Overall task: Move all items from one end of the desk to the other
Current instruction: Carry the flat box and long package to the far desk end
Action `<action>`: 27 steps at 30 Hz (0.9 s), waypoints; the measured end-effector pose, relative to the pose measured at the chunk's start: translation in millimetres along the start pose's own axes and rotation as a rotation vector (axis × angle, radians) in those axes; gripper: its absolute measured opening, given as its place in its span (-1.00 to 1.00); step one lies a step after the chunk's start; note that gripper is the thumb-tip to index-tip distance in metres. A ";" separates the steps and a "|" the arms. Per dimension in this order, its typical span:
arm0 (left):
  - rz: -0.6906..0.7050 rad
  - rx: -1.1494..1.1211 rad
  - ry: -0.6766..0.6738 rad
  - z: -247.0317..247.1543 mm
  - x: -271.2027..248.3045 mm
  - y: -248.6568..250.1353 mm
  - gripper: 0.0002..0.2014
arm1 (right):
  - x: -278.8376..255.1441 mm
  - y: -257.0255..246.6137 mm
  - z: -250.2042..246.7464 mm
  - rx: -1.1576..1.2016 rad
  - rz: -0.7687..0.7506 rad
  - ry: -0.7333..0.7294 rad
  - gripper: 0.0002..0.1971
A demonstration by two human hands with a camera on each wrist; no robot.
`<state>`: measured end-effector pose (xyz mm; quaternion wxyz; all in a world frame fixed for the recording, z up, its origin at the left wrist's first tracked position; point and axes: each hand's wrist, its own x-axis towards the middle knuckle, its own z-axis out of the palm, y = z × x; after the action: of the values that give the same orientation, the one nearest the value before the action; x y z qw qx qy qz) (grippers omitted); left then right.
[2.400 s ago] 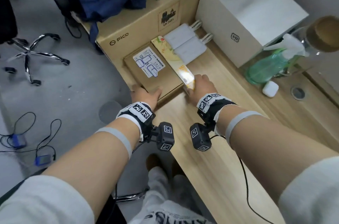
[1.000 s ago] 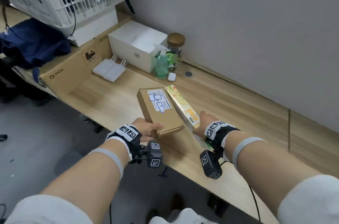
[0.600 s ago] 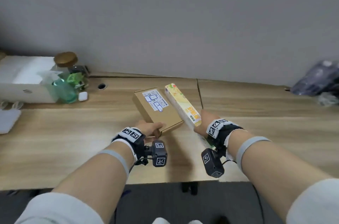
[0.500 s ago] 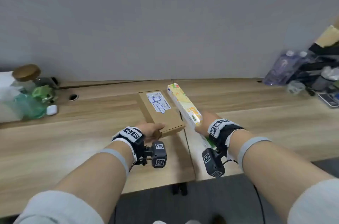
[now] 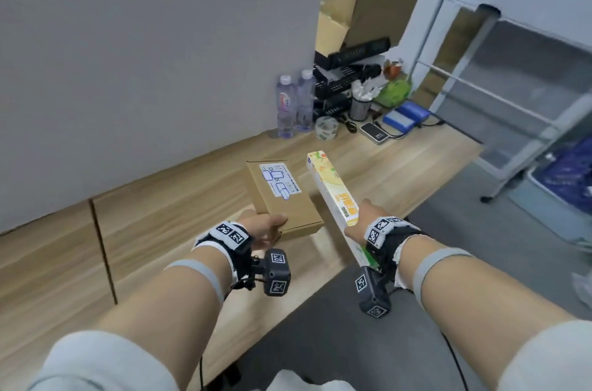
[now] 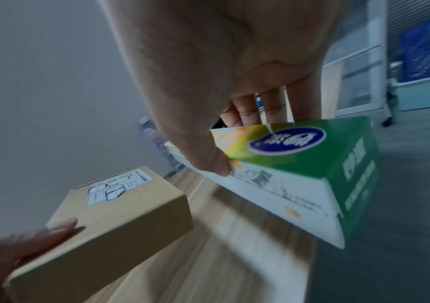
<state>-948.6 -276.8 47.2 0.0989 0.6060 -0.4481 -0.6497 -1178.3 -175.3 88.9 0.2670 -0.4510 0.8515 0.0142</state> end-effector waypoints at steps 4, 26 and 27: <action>0.016 0.030 -0.026 50.9 38.2 31.7 -0.73 | 29.4 51.8 -19.0 -0.043 0.077 0.040 -0.54; -0.170 -0.292 0.362 172.6 228.6 133.8 -0.73 | 313.2 186.6 -134.1 -0.427 0.095 0.043 -0.40; -0.176 -0.313 0.386 176.6 230.5 136.8 -0.75 | 327.0 193.4 -138.2 -0.443 0.058 0.037 -0.40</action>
<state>-1216.8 -429.1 -41.9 0.2182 0.7329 -0.2606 -0.5894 -1536.7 -346.0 12.6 0.1456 -0.4740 0.8450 0.2002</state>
